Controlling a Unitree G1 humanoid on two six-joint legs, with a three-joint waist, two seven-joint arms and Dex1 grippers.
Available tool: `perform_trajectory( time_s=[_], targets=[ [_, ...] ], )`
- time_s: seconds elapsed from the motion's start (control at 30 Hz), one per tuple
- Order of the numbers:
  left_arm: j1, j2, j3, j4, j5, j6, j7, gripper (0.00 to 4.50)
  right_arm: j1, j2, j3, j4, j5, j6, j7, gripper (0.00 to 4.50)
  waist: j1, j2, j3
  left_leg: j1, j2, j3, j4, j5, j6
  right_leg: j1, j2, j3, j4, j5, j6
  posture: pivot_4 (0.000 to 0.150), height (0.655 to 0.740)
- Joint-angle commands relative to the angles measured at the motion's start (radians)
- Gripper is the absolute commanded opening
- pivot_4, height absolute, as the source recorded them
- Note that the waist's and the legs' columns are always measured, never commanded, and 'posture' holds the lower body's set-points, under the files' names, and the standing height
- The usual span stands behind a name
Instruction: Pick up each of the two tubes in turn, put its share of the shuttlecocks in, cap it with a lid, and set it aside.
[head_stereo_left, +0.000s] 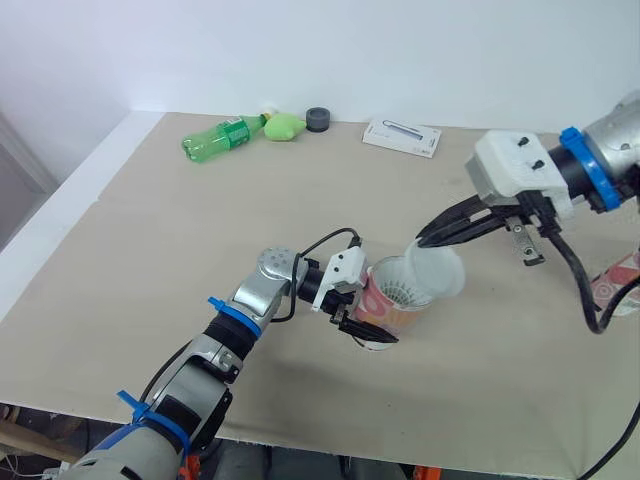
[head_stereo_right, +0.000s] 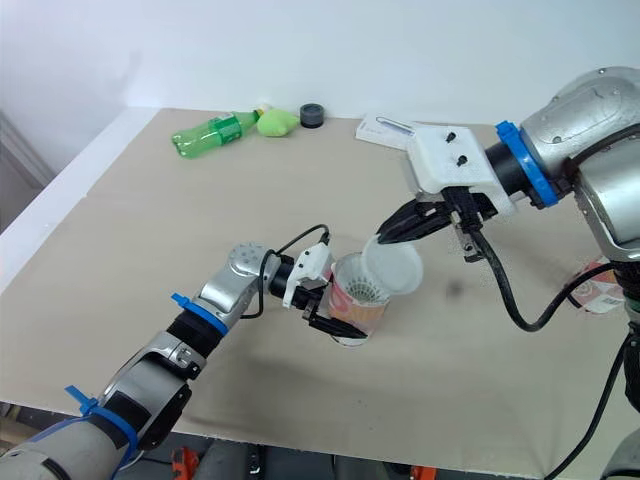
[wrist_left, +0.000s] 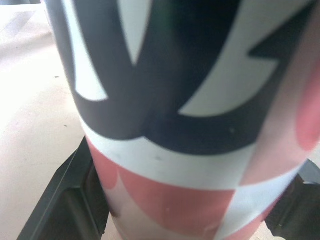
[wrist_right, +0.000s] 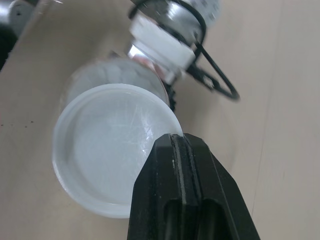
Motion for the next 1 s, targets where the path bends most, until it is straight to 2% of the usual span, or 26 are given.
perform_trajectory(
  time_s=[0.03, 0.13, 0.4, 0.87, 1.0],
  targets=[
    [-0.006, 0.006, -0.023, 0.042, 0.052, -0.011, 0.009, 3.32, -0.049, 0.049, 0.032, -0.063, -0.021, -0.049, 0.039, 0.04, -0.002, 0.0, 0.0, 0.0, 0.0, 0.0, 0.0, 0.0, 0.0, 0.0, 0.0, 0.0, 0.0, 0.0, 0.0, 0.15, 0.7203],
    [-0.018, 0.002, -0.02, 0.057, 0.053, -0.015, 0.011, 3.32, -0.061, 0.111, 0.046, -0.047, -0.075, -0.05, 0.029, 0.04, -0.002, 0.0, 0.0, 0.0, 0.0, -0.001, 0.0, 0.0, 0.0, 0.0, 0.0, -0.001, 0.0, 0.0, 0.0, 0.15, 0.7203],
    [-0.026, 0.003, -0.014, 0.078, 0.051, -0.025, 0.007, 3.32, -0.044, 0.126, 0.079, -0.006, -0.231, -0.169, 0.039, 0.04, -0.004, -0.001, 0.0, 0.0, 0.001, -0.001, 0.001, 0.0, 0.0, 0.0, 0.001, -0.001, 0.001, 0.001, 0.0, 0.15, 0.7203],
    [-0.036, 0.003, -0.007, 0.091, 0.047, -0.023, 0.01, 3.32, -0.038, 0.081, 0.117, -0.027, -0.255, -0.245, 0.039, 0.04, -0.005, -0.001, -0.001, 0.0, 0.002, -0.001, 0.002, 0.001, 0.001, 0.0, 0.002, -0.001, 0.001, 0.003, 0.0, 0.15, 0.7203],
    [-0.036, 0.004, -0.007, 0.093, 0.046, -0.023, 0.009, 3.32, -0.022, 0.099, 0.12, 0.0, -0.324, -0.29, 0.039, 0.04, -0.005, -0.003, -0.002, 0.001, 0.002, -0.001, 0.002, 0.001, 0.001, 0.0, 0.002, -0.001, 0.001, 0.003, 0.0, 0.15, 0.7203]
  ],
)
